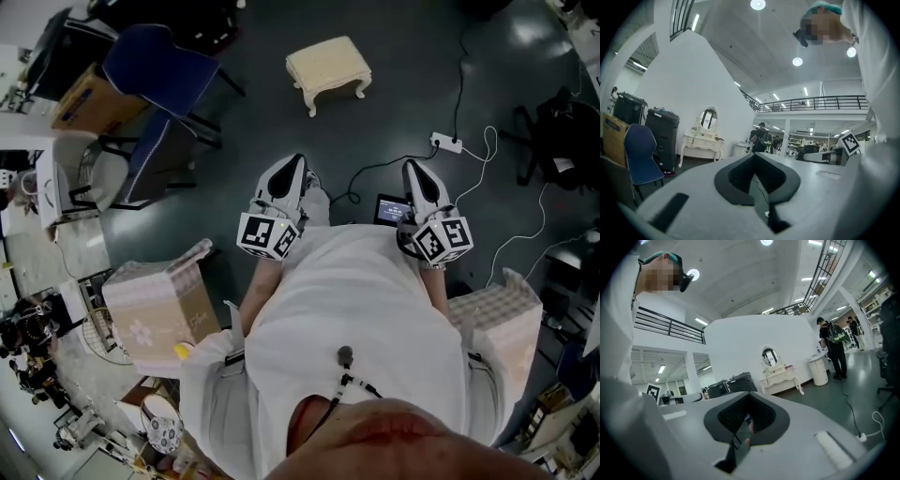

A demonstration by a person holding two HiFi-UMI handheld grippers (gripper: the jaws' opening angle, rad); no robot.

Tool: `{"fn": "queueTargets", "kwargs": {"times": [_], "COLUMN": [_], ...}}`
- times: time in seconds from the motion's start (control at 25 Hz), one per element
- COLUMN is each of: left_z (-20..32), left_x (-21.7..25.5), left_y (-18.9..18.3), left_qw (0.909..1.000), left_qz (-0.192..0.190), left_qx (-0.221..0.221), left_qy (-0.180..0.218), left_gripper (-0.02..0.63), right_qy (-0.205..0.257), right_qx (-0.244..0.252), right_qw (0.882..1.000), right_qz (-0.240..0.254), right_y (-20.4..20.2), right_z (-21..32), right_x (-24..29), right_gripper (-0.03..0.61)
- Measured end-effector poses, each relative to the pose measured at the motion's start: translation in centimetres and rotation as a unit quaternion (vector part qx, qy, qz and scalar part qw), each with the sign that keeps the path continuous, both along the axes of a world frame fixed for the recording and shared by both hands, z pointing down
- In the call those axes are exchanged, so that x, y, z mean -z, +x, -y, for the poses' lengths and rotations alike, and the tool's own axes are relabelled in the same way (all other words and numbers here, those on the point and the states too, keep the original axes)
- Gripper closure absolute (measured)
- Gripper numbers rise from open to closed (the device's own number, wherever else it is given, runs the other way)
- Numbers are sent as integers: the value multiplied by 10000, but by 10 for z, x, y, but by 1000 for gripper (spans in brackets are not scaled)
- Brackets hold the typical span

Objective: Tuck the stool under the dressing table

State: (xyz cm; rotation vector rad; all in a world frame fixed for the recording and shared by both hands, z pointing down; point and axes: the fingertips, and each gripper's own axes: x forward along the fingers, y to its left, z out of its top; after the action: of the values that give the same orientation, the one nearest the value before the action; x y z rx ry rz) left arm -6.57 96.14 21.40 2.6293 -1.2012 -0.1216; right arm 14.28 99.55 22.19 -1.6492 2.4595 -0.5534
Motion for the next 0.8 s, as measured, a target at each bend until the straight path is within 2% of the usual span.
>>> {"fn": "queueTargets", "kwargs": {"times": [0.2,0.36,0.6,0.68,0.8], "left_z": [69,143,217,241,270], "left_x": [-4,0,6,1,-2], "left_y": [-31,-34,-19,-26,-36], "left_qw": [9997,9998,9983,9982,9992], "left_qz": [-60,-158,-79,-34,-139], "left_qx": [239,109,-539,-566,-360], "left_qy": [87,90,218,190,99], "left_gripper": [607,607,607,607,607], "right_qy": [-21,-76,-34,-27,-83], "right_qx": [-11,13,-446,-554,-603], "right_qw": [9991,9977,9981,9977,9981], "right_qz": [-431,-671,-435,-393,-107], "right_y": [-12,-19,-7,-7,-6], "right_z": [62,121,197,216,238], "right_x": [-5,-1,12,12,12], "right_gripper": [571,571,571,571,571]}}
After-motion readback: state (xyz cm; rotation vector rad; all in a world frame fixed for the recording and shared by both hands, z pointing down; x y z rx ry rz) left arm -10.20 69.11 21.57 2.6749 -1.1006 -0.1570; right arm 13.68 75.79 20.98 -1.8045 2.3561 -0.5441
